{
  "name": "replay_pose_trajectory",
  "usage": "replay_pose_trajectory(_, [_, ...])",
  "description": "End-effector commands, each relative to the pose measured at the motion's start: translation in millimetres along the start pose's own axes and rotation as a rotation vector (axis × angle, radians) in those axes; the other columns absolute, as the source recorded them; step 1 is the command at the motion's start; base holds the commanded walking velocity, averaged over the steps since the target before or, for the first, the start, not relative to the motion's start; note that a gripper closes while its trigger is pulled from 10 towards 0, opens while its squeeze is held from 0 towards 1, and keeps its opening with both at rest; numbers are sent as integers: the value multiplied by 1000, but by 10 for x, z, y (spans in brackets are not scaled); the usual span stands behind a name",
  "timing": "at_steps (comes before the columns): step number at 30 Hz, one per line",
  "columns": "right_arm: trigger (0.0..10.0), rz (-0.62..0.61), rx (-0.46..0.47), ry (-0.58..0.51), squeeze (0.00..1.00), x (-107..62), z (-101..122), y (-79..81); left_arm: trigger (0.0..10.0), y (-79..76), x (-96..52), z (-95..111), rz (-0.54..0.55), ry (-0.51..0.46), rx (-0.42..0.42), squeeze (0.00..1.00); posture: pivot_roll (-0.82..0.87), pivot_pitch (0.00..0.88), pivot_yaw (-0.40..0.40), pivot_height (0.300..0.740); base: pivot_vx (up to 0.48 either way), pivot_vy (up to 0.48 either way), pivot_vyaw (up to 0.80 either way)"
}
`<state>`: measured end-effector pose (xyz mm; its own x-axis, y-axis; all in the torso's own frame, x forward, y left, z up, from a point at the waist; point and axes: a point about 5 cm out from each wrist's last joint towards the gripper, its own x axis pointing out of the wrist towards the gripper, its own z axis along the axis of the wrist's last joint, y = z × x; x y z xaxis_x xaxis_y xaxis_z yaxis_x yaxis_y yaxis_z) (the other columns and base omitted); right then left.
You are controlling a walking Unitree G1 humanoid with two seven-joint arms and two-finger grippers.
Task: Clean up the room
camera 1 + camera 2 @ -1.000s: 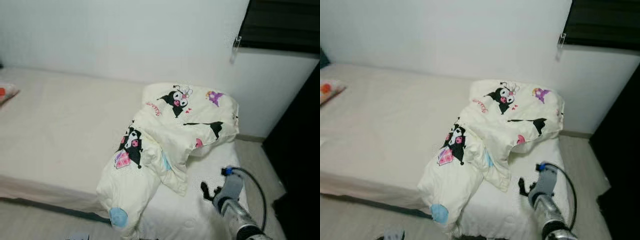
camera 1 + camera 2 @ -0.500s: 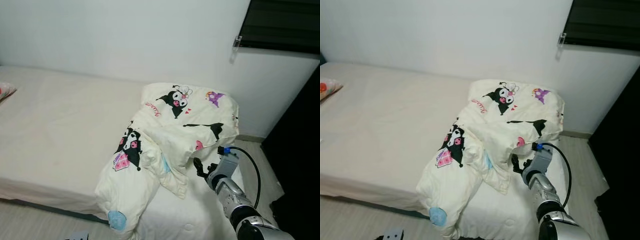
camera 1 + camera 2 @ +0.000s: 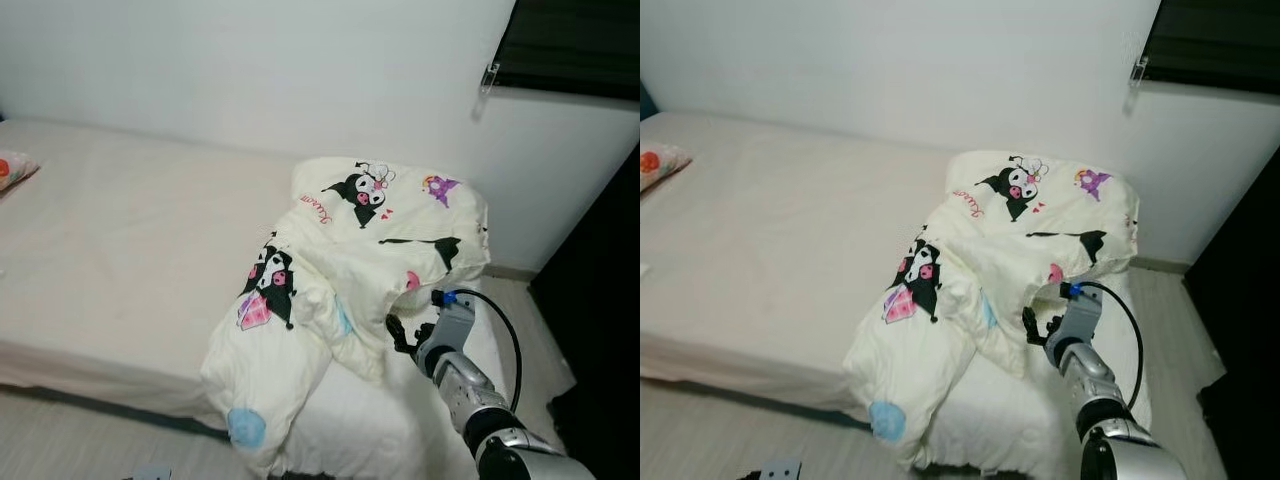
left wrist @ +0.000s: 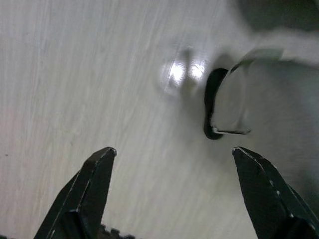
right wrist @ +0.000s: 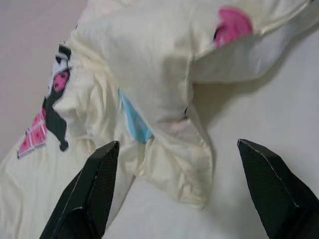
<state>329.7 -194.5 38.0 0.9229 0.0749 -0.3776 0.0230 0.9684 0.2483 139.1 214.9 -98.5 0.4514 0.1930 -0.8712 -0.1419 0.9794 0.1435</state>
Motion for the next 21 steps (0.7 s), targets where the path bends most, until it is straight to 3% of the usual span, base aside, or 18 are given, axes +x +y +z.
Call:
replay_pose_trajectory(1, [10000, -4, -2, 22, 0, -20, -63, -28, 10000, 45, -13, -93, 13, 28, 17, 0, -118, 76, -37, 600, 0, 0, 0])
replay_pose_trajectory(9, [10000, 8, -1, -17, 0, -8, 26, -35, 10000, 102, -23, -86, 85, -22, 5, 0, -102, 99, -23, 565, 0, 0, 0])
replay_pose_trajectory(17, [10000, 59, -5, -100, 0, 23, 273, -36, 10000, 184, -40, -55, 170, -85, 91, 0, -73, 133, 4, 535, 0, 0, 0])
replay_pose_trajectory(18, [10000, 108, -11, -139, 0, 50, 417, 19, 10000, 401, -30, 114, 219, -118, 107, 0, -56, 156, 22, 525, 0, 0, 0])
replay_pose_trajectory(21, [10000, 108, -11, -139, 0, 50, 417, 19, 10000, 401, -30, 114, 219, -118, 107, 0, -56, 156, 22, 525, 0, 0, 0])
